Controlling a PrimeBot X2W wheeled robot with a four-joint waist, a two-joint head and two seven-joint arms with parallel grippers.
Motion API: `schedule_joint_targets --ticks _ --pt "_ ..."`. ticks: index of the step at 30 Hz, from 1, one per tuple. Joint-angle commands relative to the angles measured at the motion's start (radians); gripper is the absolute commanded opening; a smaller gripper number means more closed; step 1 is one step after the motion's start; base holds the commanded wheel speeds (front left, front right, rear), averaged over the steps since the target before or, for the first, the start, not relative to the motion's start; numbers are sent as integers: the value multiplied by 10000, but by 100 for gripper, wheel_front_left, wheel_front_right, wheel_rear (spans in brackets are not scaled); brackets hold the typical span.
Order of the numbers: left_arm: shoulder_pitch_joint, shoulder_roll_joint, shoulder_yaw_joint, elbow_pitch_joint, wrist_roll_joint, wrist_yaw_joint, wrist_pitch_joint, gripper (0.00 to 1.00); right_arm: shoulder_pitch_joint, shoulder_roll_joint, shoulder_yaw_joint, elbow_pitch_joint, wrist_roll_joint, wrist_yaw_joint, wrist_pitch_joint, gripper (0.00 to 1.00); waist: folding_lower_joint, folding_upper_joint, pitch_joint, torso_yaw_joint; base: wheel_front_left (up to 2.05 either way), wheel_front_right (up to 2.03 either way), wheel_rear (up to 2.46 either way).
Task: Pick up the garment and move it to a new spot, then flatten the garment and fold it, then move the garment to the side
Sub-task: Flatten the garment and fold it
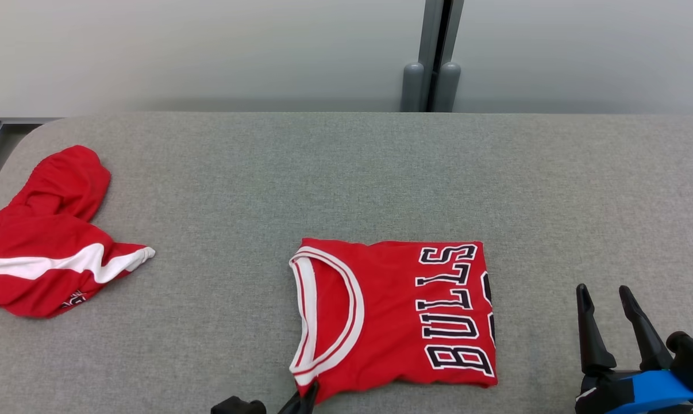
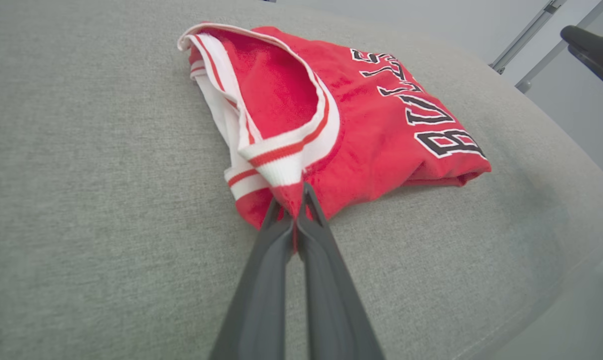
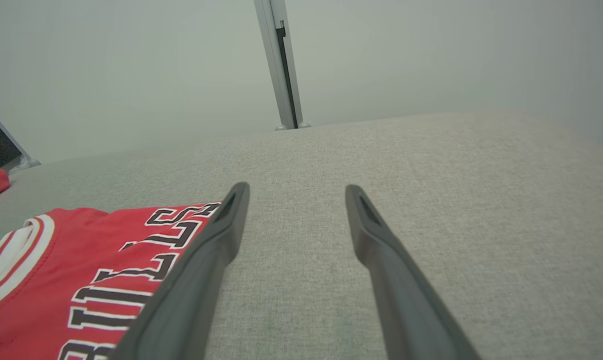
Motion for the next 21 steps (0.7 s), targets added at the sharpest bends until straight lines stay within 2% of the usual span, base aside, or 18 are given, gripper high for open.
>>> schedule_joint_targets --ticks 1,6,7,8,9,16,21 --pt "39 45 8 177 19 38 -32 0 -36 -15 -54 52 -59 5 6 100 0 0 1 -21 0 0 0" --pt "-94 -69 138 785 -3 144 -419 0 9 -14 -103 173 -84 5 -23 100 0 0 -48 -41 0 0 0" --pt "-152 -70 138 917 37 163 -472 14 12 -14 -95 210 -88 5 -22 100 0 0 -68 -43 0 0 0" --pt "-219 -96 147 1037 54 176 -583 37 4 -14 -88 256 -91 5 -21 100 0 0 -92 -43 0 0 0" --pt "-284 -120 171 1134 82 192 -702 100 0 -14 -77 289 -86 5 -20 100 0 0 -121 -41 0 0 0" --pt "-607 -255 428 1406 29 310 -1468 100 -67 -14 -73 384 -106 5 -40 100 0 0 -244 -32 0 0 0" --pt "-1068 -180 949 1322 52 560 -2083 100 -231 -15 -21 278 -198 5 -122 100 0 0 -279 -30 0 0 0"
